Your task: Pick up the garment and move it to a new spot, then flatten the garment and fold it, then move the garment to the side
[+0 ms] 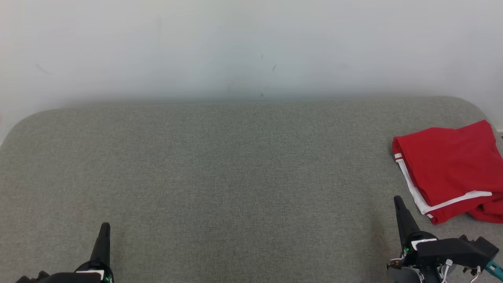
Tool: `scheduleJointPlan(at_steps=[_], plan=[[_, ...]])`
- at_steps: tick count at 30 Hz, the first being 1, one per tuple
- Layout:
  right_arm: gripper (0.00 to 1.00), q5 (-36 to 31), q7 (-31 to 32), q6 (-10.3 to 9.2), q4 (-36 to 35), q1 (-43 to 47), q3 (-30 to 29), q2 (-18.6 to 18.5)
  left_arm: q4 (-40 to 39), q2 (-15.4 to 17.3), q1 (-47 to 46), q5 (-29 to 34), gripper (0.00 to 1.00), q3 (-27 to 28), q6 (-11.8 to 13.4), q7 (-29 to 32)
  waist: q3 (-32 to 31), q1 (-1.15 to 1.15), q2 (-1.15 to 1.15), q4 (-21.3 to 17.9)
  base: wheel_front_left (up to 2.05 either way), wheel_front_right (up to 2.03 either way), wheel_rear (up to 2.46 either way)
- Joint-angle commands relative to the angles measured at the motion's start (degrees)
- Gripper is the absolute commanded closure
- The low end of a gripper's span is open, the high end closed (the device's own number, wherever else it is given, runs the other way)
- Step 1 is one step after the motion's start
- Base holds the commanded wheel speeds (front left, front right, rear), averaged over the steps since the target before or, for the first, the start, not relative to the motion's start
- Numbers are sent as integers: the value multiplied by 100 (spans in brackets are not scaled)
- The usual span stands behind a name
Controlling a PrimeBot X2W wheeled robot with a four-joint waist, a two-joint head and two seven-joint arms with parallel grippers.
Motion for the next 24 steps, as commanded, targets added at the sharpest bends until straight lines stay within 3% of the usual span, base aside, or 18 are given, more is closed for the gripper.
scheduleJointPlan(at_steps=[1,24], plan=[[100,93,32,-9,-22,-68,-23,6,-4,35,-115,-112,100,20,-26,42,0,0,0,2,0,0,0],[100,1026,183,-12,-16,-105,-110,23,109,41,-260,-942,100,55,-48,300,-12,0,0,59,0,0,0]])
